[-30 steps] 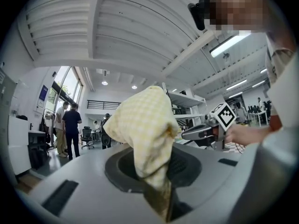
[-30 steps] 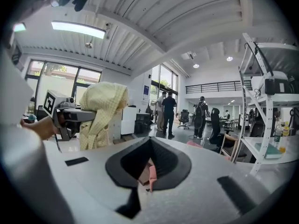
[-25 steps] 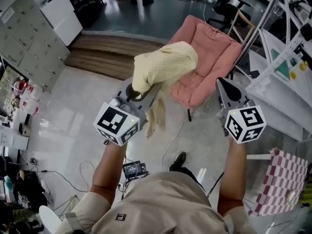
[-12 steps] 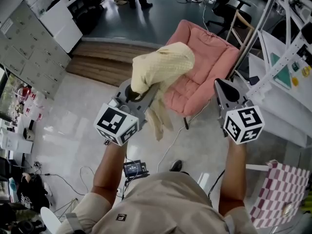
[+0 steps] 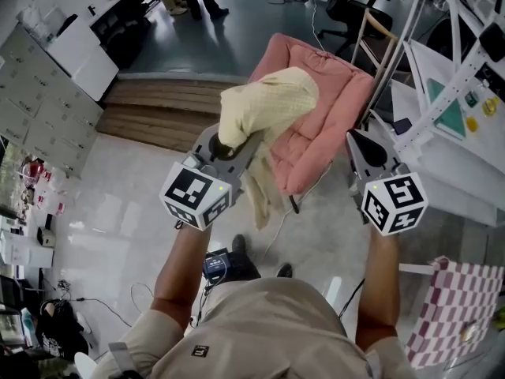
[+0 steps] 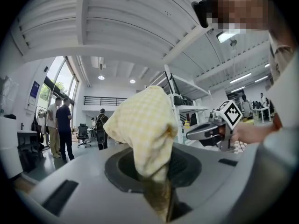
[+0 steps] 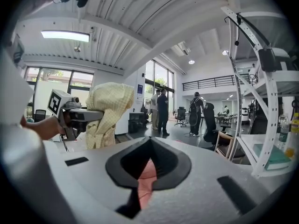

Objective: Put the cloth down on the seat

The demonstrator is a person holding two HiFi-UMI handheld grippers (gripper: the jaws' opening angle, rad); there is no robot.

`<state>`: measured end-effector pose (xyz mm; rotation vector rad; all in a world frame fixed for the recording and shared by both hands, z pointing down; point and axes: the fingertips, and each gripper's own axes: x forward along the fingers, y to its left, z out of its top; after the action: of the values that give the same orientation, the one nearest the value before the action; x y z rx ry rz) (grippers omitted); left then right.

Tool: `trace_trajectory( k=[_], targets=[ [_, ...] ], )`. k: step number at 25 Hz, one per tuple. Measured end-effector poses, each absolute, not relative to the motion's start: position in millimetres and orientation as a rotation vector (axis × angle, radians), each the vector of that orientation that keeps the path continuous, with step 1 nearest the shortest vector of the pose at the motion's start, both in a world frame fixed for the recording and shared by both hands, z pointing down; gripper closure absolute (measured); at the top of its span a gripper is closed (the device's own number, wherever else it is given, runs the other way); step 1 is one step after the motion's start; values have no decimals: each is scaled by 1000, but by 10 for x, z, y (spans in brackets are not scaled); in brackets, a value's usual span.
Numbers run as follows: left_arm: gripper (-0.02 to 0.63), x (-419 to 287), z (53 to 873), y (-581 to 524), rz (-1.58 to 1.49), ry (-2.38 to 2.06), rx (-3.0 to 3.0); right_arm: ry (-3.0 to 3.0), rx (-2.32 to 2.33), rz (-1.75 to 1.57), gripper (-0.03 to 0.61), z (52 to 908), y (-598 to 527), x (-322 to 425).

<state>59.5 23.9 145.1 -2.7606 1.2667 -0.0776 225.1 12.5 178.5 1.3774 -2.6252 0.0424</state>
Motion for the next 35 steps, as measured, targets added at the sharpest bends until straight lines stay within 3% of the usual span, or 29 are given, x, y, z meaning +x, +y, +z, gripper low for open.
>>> trace_trajectory(
  k=[18,35],
  targets=[
    [534,637,1980,-1708,-87,1009,-2895,-2452,1599,18,586,2008,-1520,1982],
    [534,563,2417,-2865,-189,1012,-2942,-2396,1626,117,586,2375,-2562,1905]
  ],
)
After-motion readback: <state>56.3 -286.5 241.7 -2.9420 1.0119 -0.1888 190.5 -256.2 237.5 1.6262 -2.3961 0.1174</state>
